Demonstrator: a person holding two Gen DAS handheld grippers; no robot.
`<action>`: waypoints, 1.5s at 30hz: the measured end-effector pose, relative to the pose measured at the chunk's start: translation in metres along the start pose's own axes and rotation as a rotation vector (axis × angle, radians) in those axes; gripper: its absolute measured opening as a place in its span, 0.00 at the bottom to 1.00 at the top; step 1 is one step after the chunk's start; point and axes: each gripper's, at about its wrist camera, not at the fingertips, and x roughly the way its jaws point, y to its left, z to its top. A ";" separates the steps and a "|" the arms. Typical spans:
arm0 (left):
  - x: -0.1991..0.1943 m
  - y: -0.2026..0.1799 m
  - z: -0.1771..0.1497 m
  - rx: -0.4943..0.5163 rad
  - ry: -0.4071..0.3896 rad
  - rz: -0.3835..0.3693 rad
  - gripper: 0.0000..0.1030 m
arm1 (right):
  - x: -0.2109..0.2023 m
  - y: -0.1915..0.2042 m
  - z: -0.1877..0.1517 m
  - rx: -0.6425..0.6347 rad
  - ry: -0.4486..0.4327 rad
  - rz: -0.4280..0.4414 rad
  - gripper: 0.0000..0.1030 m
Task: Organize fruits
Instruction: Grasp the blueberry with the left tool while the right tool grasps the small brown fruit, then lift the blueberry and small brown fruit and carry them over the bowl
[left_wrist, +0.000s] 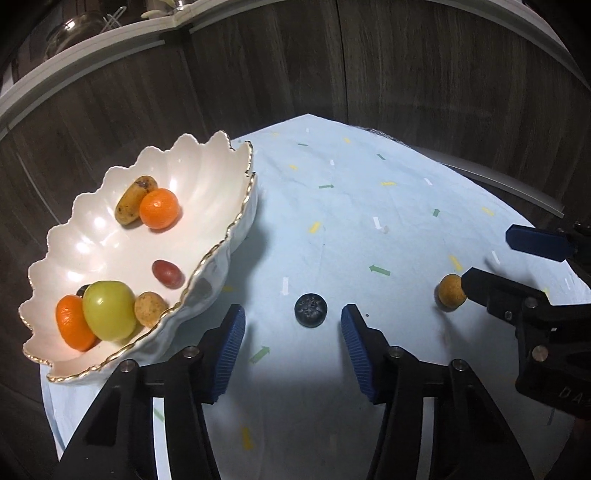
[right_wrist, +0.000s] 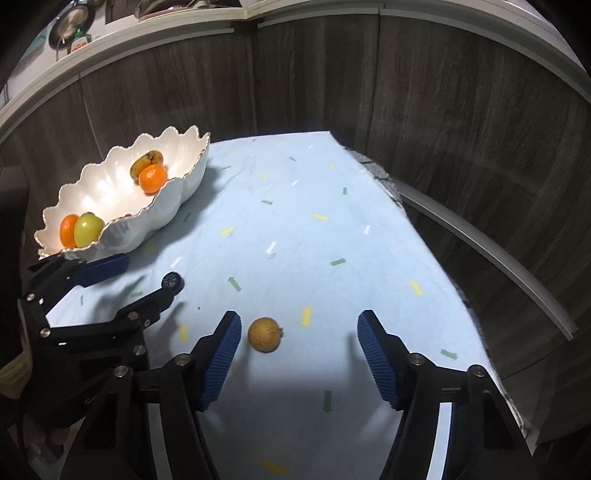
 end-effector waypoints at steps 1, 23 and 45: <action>0.001 -0.001 0.000 0.004 0.001 -0.004 0.51 | 0.001 0.001 0.000 -0.003 0.001 0.005 0.60; 0.022 -0.003 0.007 0.029 0.027 -0.039 0.41 | 0.030 0.011 -0.006 -0.015 0.079 0.052 0.31; 0.012 -0.011 0.004 0.041 0.022 -0.017 0.19 | 0.019 0.009 -0.001 -0.004 0.047 0.079 0.24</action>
